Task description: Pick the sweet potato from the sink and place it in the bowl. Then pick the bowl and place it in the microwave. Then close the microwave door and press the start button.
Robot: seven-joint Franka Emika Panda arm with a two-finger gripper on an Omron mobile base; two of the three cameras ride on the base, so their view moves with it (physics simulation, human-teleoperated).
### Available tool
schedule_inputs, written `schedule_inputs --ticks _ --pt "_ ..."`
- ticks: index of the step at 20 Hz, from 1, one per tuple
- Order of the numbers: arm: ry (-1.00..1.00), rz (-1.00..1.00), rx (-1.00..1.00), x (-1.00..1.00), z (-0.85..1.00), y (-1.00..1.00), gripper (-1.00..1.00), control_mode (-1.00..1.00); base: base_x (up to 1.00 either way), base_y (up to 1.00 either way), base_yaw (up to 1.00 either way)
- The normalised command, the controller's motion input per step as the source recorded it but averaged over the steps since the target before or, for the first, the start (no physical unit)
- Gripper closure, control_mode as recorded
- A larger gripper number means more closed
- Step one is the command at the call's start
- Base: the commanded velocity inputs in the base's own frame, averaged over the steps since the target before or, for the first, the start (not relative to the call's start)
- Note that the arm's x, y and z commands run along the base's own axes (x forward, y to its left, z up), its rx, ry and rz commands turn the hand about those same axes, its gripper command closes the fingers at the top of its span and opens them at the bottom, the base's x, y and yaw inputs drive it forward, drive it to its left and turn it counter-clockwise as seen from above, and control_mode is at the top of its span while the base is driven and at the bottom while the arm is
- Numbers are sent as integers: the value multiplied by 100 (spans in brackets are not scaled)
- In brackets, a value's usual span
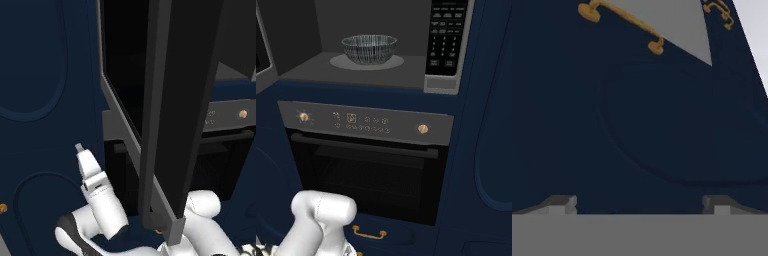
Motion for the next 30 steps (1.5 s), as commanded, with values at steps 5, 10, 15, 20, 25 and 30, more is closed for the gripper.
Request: schedule_inputs --ticks 5,10,15,20,25,30 --pt "-20 -40 18 -12 0 84 -100 -100 0 0 0" --pt "-26 -43 27 -50 0 61 -100 -100 0 0 0" --pt "-20 -41 32 -62 29 46 -100 -100 0 0 0" --pt "-8 -37 38 -62 56 26 -100 -100 0 0 0" --pt "-5 -33 44 -78 59 3 -100 -100 0 0 0" --pt "-1 -24 45 -84 62 0 -100 -100 0 0 0"
